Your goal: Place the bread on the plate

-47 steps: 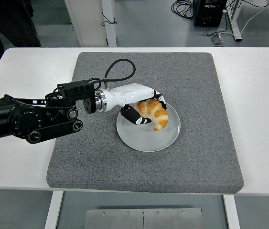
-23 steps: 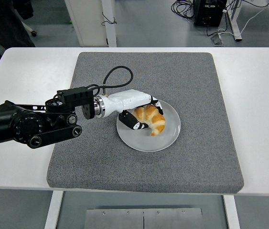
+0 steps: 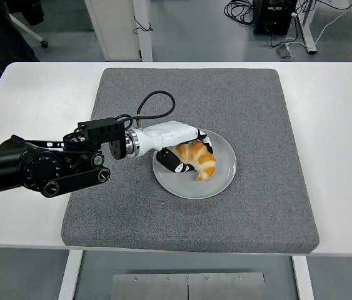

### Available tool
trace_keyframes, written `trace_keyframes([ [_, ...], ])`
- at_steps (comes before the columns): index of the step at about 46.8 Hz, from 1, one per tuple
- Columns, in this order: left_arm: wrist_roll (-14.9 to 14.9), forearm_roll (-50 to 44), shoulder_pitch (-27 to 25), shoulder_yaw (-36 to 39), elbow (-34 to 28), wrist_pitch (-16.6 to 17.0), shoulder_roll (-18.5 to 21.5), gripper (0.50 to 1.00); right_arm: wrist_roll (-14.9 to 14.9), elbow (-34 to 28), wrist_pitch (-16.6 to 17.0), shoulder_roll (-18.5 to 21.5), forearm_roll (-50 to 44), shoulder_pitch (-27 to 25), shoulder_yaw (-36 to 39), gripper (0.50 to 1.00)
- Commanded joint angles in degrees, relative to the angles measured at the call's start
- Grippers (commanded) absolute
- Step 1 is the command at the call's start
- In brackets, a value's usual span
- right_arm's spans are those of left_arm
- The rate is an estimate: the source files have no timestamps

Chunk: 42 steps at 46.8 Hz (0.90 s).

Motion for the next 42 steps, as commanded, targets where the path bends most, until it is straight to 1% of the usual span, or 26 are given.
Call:
trace_keyframes([
  [1,0.1,0.0,0.4,0.3,0.0,-0.1,0.0,0.533,0.0,0.0,0.0,0.0,0.0,0.0,0.0,1.0],
  [6,0.1,-0.1,0.3,2.3,0.1,-0.1,-0.2,0.533,0.0,0.0,-0.1,0.0,0.0,0.0,0.0,1.0],
  [11,0.1,-0.3,0.7,2.3,0.0,0.0,-0.9,0.533,0.0,0.0,-0.1,0.0,0.0,0.0,0.0,1.0],
  [14,0.1,-0.7,0.6,2.3,0.0,0.0,-1.1,0.548,0.0,0.0,0.0,0.0,0.0,0.0,0.0,1.0],
  [16,0.1,-1.1,0.3,2.2,0.0,-0.1,-1.1,0.588,0.0,0.0,0.0,0.0,0.0,0.0,0.0,1.0],
  [17,0.1,-1.3,0.2,2.0,0.0,-0.1,-1.1,0.628,0.0,0.0,0.0,0.0,0.0,0.0,0.0,1.0],
  [19,0.1,-1.4,0.1,1.8,-0.1,-0.1,-0.9,0.734,0.0,0.0,0.0,0.0,0.0,0.0,0.0,1.0],
  [20,0.0,-1.6,0.0,1.7,-0.1,-0.1,-0.8,0.773,0.0,0.0,0.0,0.0,0.0,0.0,0.0,1.0],
  [23,0.0,-2.9,-0.2,1.6,-0.2,-0.4,-0.3,0.86,0.0,0.0,0.0,0.0,0.0,0.0,0.0,1.0],
  [24,-0.1,-3.5,-0.4,1.5,-0.3,-0.6,-0.2,0.879,0.0,0.0,0.0,0.0,0.0,0.0,0.0,1.0],
  [27,-0.4,-5.7,-1.4,1.5,-0.4,-0.8,0.2,0.913,0.0,0.0,0.0,0.0,0.0,0.0,0.0,1.0],
  [32,-0.7,-7.6,-2.9,1.8,-0.8,-1.1,1.6,0.945,0.0,0.0,0.0,0.0,0.0,0.0,0.0,1.0],
  [42,-0.8,-7.9,-4.7,-0.2,-1.0,-4.9,3.2,0.96,0.0,0.0,-0.1,0.0,0.0,0.0,0.0,1.0],
])
